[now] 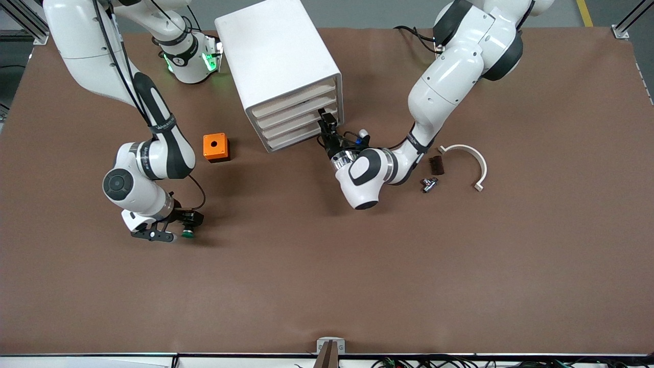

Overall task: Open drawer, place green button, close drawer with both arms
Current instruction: 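Pull the drawer open with the left gripper while the right gripper grasps the button, then carry the green button toward the drawer while the left gripper withdraws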

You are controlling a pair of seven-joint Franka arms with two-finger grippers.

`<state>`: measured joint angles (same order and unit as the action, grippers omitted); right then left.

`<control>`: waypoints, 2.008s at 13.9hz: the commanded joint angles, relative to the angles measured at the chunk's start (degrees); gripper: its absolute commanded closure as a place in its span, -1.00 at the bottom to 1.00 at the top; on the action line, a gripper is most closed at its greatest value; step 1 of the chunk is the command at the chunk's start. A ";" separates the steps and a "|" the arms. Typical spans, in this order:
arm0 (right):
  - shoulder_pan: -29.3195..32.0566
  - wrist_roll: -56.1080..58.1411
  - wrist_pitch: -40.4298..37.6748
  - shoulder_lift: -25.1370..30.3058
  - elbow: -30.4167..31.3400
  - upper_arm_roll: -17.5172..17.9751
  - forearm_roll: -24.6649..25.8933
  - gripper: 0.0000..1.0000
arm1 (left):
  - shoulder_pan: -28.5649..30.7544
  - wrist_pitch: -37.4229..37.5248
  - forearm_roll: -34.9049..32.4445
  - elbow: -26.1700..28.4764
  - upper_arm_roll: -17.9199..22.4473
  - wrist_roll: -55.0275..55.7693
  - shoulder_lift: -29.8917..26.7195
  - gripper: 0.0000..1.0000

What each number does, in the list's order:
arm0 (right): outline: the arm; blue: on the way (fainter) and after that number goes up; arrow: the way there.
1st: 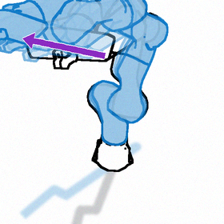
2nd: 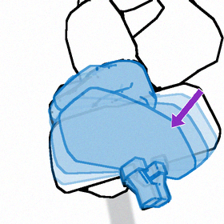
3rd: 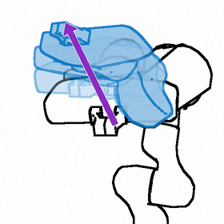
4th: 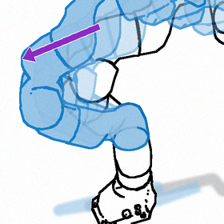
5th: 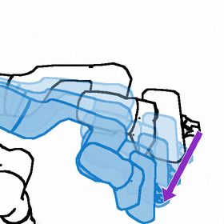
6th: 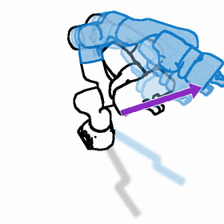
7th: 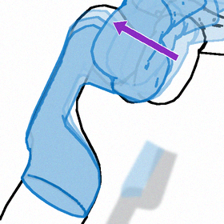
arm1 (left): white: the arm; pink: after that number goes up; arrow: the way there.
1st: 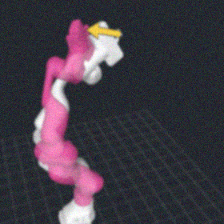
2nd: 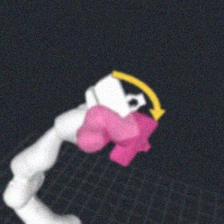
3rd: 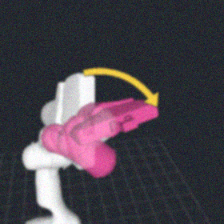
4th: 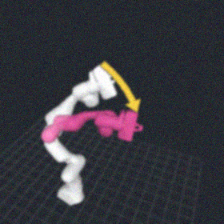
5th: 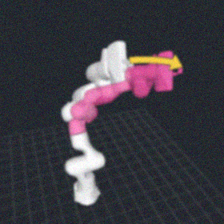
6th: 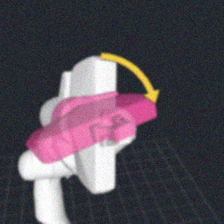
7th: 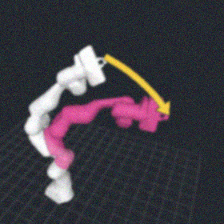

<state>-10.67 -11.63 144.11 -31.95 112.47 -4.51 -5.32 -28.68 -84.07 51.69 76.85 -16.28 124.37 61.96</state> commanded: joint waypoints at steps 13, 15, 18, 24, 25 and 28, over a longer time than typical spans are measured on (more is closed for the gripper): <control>-1.37 -1.38 0.99 0.22 1.87 -0.24 -2.33 0.11 | 2.12 -0.48 3.59 -1.17 1.77 4.39 1.59 0.88; -1.28 -1.38 0.91 0.22 1.79 -0.24 -2.33 0.67 | 3.88 -0.48 3.68 -1.17 1.77 4.39 1.50 0.87; -1.28 -1.38 0.91 0.22 1.61 -0.24 -2.33 0.96 | 6.87 -0.57 3.59 -1.17 1.77 4.39 1.41 0.85; -5.74 -13.74 -3.65 5.30 1.52 -0.15 -2.33 0.99 | 12.59 -0.92 3.33 -1.35 1.77 4.39 1.41 0.83; -7.24 -18.04 -6.19 6.88 1.52 -0.07 -2.33 0.99 | 13.12 -0.92 3.16 -1.35 1.77 4.39 1.41 0.82; -14.18 -32.54 -11.03 11.72 1.44 -0.07 -2.33 1.00 | 13.65 -0.92 2.98 -1.35 1.77 4.22 1.41 0.75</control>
<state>-20.86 -36.37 136.05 -24.64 112.71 -4.11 -6.58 -16.01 -85.06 54.89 76.03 -14.88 128.90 62.63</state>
